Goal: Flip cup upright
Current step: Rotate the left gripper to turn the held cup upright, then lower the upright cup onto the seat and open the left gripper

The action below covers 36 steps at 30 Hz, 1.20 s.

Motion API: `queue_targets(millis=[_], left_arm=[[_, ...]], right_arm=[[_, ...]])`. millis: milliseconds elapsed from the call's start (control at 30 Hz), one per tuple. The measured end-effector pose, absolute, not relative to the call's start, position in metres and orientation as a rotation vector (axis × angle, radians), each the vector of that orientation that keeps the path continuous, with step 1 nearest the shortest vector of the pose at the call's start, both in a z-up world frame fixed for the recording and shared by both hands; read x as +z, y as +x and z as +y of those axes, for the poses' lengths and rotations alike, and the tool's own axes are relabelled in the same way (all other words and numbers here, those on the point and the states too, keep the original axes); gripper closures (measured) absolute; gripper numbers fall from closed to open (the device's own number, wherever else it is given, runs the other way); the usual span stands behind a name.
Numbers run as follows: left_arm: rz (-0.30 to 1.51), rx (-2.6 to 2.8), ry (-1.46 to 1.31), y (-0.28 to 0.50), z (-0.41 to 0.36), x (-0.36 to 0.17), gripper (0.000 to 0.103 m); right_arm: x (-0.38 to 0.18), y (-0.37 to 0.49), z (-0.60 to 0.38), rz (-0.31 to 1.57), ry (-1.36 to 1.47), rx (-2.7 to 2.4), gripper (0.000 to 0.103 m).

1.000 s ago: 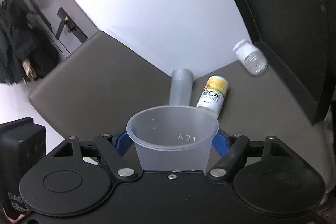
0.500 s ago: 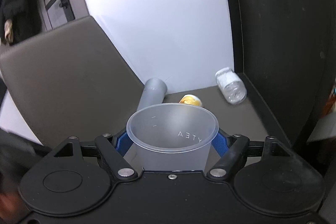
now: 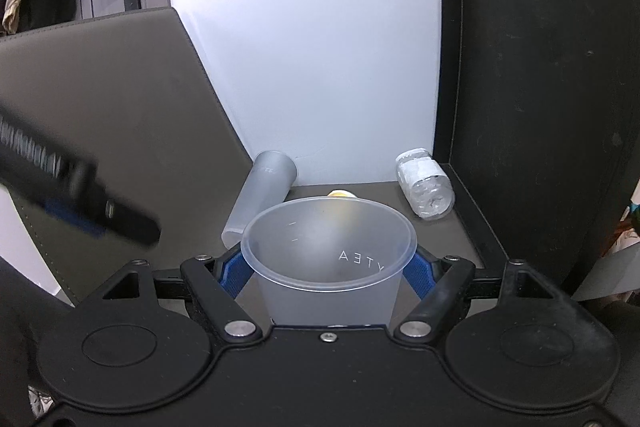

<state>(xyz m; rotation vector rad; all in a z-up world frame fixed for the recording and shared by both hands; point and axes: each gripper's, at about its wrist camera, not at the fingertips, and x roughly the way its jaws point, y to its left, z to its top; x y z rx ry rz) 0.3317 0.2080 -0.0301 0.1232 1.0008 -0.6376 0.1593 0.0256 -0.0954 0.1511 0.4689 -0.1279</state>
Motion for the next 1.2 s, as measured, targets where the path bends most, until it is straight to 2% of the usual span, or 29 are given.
queue_targets(millis=[267, 533, 833, 1200], left_arm=[[0.993, -0.698, 0.071, 0.335, 0.19, -0.022, 0.032], [1.05, -0.732, 0.078, 0.335, 0.164, -0.044, 0.032], [1.124, -0.741, 0.129, 0.331, 0.149, -0.07, 0.032], [1.114, -0.715, 0.154, 0.335, 0.14, -0.067, 0.032]], right_arm=[[-0.107, 0.162, 0.04, 0.445, 0.067, -0.15, 0.027], [-0.115, 0.166, 0.043, 0.47, 0.041, -0.164, 0.026], [-0.116, 0.163, 0.035, 0.531, 0.08, -0.145, 0.025], [-0.113, 0.163, 0.03, 0.569, 0.11, -0.119, 0.024]])
